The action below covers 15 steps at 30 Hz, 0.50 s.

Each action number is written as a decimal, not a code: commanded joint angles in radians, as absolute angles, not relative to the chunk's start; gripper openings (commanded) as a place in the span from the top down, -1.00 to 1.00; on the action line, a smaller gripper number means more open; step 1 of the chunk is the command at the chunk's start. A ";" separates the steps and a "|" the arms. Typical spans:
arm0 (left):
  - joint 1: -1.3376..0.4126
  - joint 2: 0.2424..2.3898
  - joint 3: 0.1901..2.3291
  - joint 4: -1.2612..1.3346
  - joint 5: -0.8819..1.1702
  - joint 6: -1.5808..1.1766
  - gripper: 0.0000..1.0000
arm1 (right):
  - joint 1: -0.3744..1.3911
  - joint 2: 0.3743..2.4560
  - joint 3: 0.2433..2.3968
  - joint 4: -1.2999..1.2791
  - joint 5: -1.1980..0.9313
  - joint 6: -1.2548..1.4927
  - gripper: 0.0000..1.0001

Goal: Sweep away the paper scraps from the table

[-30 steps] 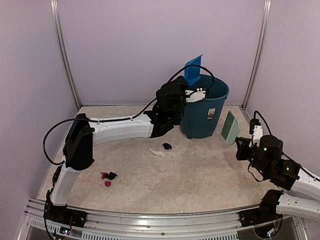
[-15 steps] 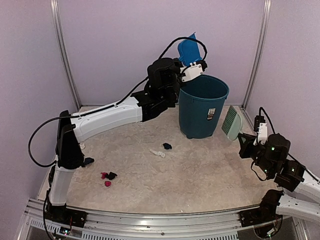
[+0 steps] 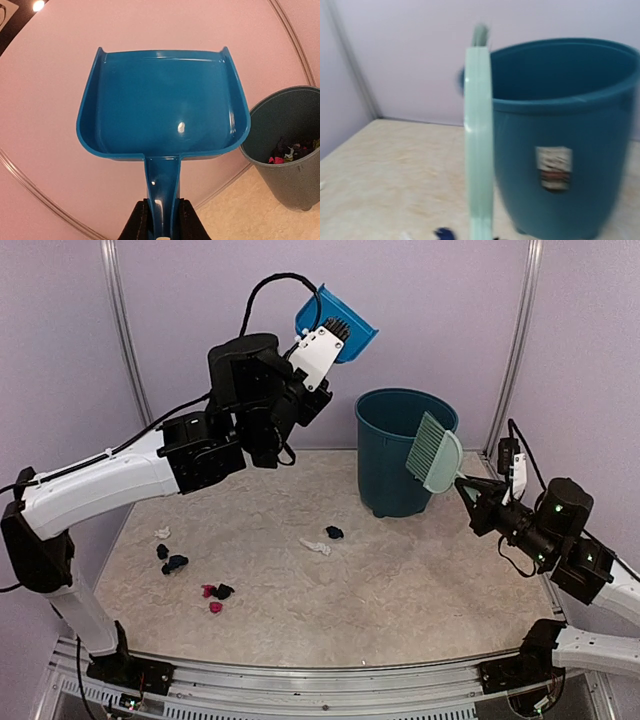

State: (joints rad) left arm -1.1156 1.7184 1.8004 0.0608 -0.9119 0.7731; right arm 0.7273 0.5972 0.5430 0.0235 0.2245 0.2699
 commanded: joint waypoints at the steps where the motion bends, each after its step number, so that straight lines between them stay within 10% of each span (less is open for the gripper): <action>1: -1.159 1.577 1.585 0.006 -1.045 0.458 1.00 | 0.719 0.740 0.622 0.162 0.008 0.231 1.00; 15: -1.085 1.202 1.192 -0.607 -1.107 -0.395 1.00 | 0.825 1.255 0.881 0.276 -0.212 0.077 1.00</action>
